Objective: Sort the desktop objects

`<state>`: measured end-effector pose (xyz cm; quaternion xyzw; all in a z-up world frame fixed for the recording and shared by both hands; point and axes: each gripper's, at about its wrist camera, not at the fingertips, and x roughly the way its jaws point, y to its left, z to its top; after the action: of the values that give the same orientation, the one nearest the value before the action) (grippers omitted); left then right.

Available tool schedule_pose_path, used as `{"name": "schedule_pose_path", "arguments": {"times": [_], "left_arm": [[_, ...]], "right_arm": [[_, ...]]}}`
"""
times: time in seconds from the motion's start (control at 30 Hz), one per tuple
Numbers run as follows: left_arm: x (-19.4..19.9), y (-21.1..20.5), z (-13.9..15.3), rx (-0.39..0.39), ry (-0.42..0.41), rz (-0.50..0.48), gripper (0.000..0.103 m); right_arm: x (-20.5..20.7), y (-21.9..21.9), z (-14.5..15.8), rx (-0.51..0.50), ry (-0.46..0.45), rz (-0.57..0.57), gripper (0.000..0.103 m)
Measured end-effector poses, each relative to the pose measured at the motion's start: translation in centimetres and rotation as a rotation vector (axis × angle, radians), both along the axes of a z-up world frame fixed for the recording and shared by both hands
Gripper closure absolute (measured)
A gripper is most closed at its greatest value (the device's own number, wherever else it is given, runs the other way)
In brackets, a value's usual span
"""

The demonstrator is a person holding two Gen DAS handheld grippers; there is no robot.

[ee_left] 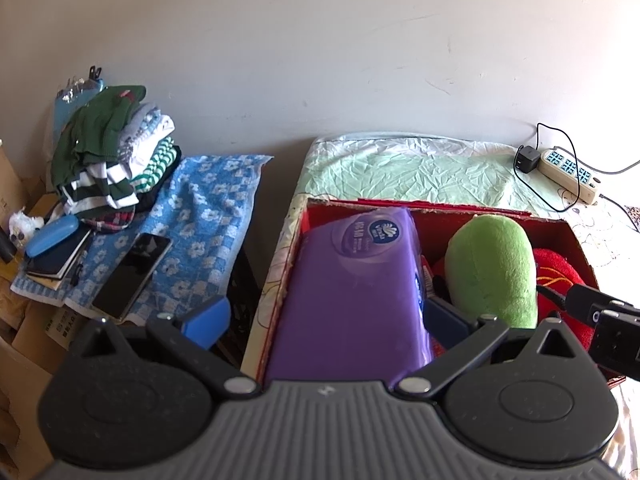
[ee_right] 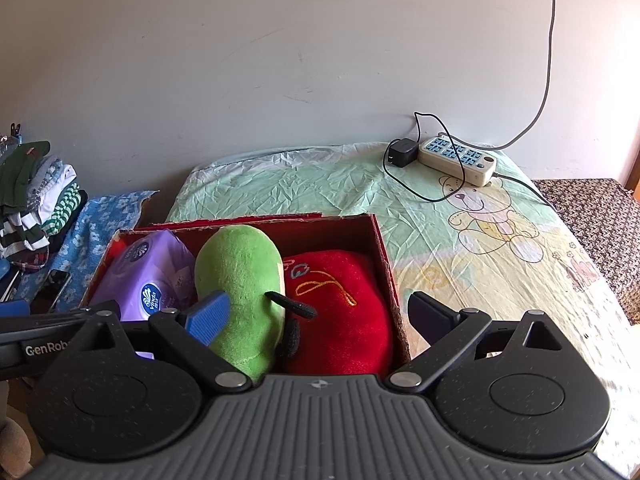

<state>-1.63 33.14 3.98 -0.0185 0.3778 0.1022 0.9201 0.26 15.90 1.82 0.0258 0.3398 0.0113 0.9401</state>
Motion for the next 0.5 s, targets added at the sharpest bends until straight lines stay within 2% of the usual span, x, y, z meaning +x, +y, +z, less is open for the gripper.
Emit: {"name": "schedule_pose_path", "arguments": {"times": [0.5], "left_arm": [[-0.29, 0.0, 0.1, -0.004, -0.015, -0.012, 0.001]], "right_arm": [[-0.08, 0.25, 0.14, 0.004, -0.015, 0.007, 0.005]]}}
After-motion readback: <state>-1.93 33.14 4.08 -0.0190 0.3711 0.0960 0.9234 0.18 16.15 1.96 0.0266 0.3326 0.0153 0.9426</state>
